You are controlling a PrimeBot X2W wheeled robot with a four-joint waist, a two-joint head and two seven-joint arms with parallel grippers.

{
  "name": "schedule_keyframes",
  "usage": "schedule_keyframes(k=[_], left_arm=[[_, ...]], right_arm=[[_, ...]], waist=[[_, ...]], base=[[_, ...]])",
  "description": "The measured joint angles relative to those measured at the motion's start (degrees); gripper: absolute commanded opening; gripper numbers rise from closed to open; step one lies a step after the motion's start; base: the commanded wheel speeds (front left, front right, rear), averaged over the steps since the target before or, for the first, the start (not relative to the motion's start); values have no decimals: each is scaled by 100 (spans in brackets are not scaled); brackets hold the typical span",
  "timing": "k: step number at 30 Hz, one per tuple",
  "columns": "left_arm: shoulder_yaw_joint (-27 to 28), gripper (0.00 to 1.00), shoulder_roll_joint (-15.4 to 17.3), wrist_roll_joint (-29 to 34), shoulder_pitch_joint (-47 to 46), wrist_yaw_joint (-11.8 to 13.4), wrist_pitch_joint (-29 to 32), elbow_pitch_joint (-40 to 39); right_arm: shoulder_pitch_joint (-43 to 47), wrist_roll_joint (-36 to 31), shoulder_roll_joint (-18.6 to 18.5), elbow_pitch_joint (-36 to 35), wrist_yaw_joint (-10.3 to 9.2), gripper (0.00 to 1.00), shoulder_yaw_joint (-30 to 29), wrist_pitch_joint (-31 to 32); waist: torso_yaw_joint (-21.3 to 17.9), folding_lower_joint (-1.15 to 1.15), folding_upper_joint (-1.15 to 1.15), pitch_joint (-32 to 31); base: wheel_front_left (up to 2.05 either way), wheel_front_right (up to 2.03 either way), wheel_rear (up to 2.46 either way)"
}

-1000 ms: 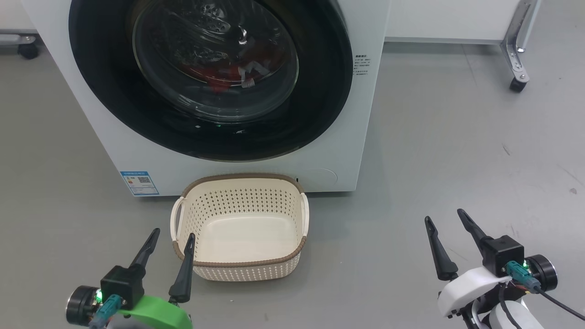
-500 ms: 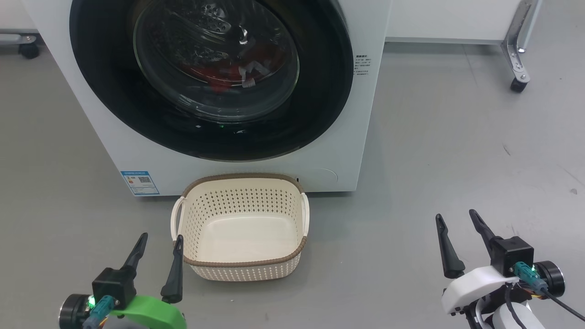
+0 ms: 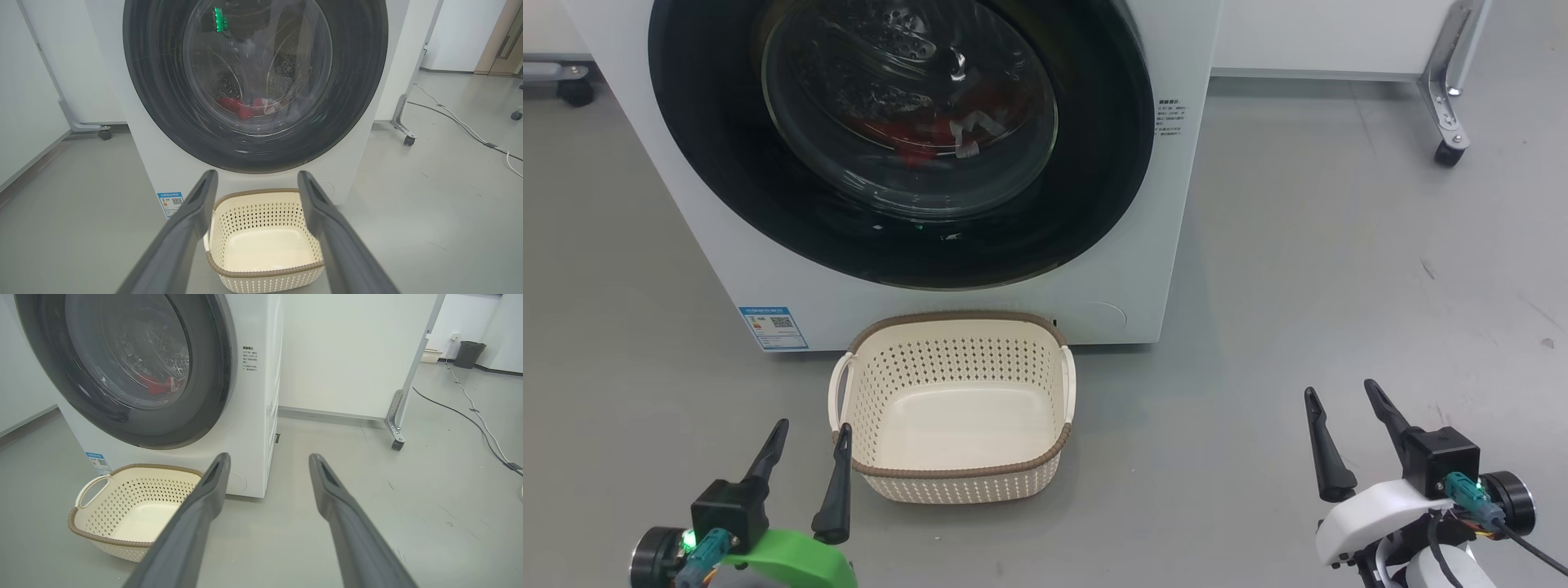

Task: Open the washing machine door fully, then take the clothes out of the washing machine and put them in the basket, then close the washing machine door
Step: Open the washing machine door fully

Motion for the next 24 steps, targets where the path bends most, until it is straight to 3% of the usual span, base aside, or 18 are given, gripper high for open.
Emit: schedule_keyframes(k=[2,3,4,5,6,16,24], left_arm=[[-3,100,0,1,-2,0,0,11],[-5,100,0,1,-2,0,0,16],[-7,100,0,1,-2,0,0,22],[-8,100,0,1,-3,1,0,30],[-8,100,0,1,-3,0,0,36],[-8,100,-1,3,-17,0,0,68],[14,100,-45,1,-68,0,0,74]], right_arm=[[1,-10,4,0,1,98,-13,0],[1,-16,9,0,2,89,-20,0],[1,-25,11,1,2,44,-25,0],[2,-30,14,11,9,44,-27,0],[5,-35,20,15,13,0,-29,-1],[9,-53,54,34,124,0,-42,-1],[7,253,263,0,353,0,-244,-1]], waist=[[2,0,0,-3],[3,0,0,-5],[4,0,0,-7],[5,0,0,-8],[5,0,0,-9],[12,0,0,-9],[32,0,0,19]], base=[[0,0,0],[0,0,0],[0,0,0],[0,0,0],[0,0,0],[0,0,0],[0,0,0]])
